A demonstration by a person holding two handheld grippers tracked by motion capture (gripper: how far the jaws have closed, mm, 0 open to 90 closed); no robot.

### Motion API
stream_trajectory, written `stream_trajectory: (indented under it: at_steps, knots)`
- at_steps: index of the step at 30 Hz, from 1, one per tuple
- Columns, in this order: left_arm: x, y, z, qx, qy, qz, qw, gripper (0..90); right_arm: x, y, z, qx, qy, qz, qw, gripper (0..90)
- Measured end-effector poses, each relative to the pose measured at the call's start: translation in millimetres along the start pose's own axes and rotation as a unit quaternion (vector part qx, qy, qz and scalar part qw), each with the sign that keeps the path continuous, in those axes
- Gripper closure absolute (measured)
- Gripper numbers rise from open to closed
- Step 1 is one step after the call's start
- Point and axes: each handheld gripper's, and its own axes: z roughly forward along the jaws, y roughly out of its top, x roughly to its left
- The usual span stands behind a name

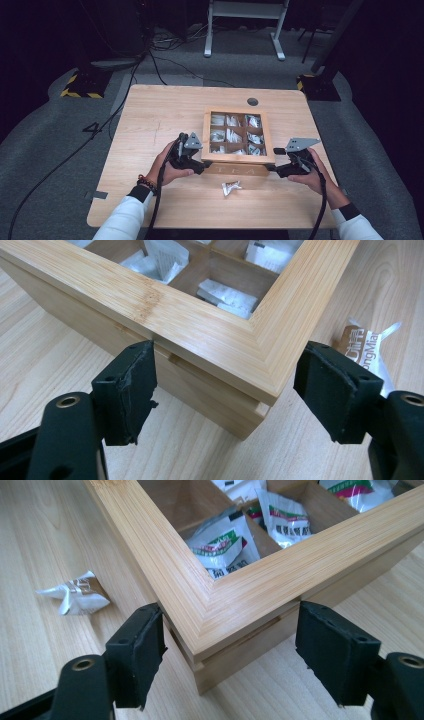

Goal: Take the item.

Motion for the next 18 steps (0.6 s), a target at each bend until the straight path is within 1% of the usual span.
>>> stream_trajectory:
  at_steps: [2,5,6,8,9,10,12,13,15,18]
  knots:
    - [-0.4,-0.7,0.4,0.000,0.001,-0.001,1.0000,25.8,0.5,-1.1,0.8,0.002,0.000,0.002,1.0000,28.8]
    - [-1.9,-2.5,0.4,-0.003,-0.001,-0.003,1.0000,25.6,0.2,-3.0,-0.7,-0.005,0.008,0.007,0.9999,29.3]
    - [-2.1,-3.0,-1.1,-0.008,0.000,-0.006,0.9999,25.5,0.2,-3.3,-3.8,-0.016,0.009,0.011,0.9998,30.4]
    - [-3.0,-3.6,-4.6,-0.019,0.001,-0.011,0.9998,27.3,0.9,-3.3,-9.7,-0.039,0.013,0.013,0.9991,39.5]
    - [-4.3,-3.6,-7.2,-0.024,0.003,-0.007,0.9997,28.7,1.4,-3.0,-12.8,-0.048,0.019,0.013,0.9986,40.3]
    - [-5.9,-3.8,-8.9,-0.031,0.000,-0.006,0.9995,30.0,2.5,-2.4,-14.7,-0.051,0.023,0.014,0.9983,41.0]
    - [-10.3,-3.8,-9.6,-0.028,0.004,-0.001,0.9996,30.3,5.0,-2.3,-14.0,-0.043,0.013,0.005,0.9990,42.8]
    - [-13.8,-4.0,-8.9,-0.024,0.012,0.008,0.9996,29.5,5.9,-2.6,-13.4,-0.042,0.008,0.004,0.9991,44.2]
    - [-17.5,-4.9,-8.2,-0.020,0.018,0.014,0.9995,27.0,5.7,-3.8,-12.7,-0.040,0.001,0.006,0.9992,45.0]
    - [-17.6,-6.4,-9.7,-0.021,0.016,0.011,0.9996,27.8,5.7,-6.0,-12.2,-0.037,0.002,0.010,0.9993,44.7]
